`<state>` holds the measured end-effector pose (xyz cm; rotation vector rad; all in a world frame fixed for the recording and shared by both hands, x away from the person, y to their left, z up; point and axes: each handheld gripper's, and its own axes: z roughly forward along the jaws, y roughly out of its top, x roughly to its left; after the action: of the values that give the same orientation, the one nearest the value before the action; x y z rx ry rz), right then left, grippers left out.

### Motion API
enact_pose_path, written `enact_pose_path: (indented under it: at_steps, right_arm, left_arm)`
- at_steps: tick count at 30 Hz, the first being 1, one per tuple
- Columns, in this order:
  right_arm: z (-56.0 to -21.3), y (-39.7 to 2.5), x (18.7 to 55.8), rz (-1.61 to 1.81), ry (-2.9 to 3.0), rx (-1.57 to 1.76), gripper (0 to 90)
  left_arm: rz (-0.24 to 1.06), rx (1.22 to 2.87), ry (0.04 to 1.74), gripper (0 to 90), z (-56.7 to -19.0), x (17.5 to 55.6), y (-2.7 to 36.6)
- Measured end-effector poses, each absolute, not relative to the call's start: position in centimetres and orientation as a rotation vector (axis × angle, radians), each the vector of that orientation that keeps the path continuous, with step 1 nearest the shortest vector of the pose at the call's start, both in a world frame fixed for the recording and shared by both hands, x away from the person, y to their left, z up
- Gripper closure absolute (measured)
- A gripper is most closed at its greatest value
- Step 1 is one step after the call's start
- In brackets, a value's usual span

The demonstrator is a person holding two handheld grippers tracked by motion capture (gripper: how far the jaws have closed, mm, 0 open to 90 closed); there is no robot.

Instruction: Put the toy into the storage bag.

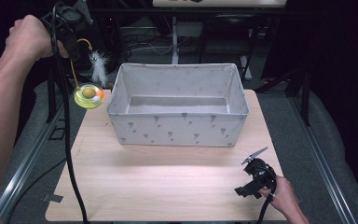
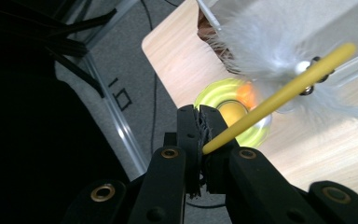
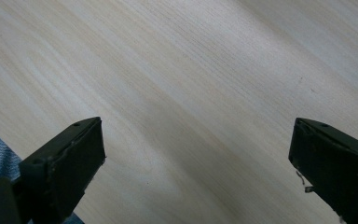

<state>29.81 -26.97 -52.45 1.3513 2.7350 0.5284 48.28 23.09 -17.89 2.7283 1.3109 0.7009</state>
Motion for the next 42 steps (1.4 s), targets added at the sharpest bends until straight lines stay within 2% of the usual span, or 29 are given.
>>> enact_pose_path:
  at_steps: [19, 42]
  right_arm:
    - [-52.4, -26.9, 29.8, 0.504, 2.755, 1.337, 3.0]
    - [-52.4, -26.9, 29.8, 0.517, 2.75, 1.334, 3.0]
  left_arm:
    - [0.753, 2.721, 1.256, 87.7, -15.5, 48.7, 20.5]
    - [0.722, 2.684, 1.194, 87.6, -15.1, 49.9, 16.8]
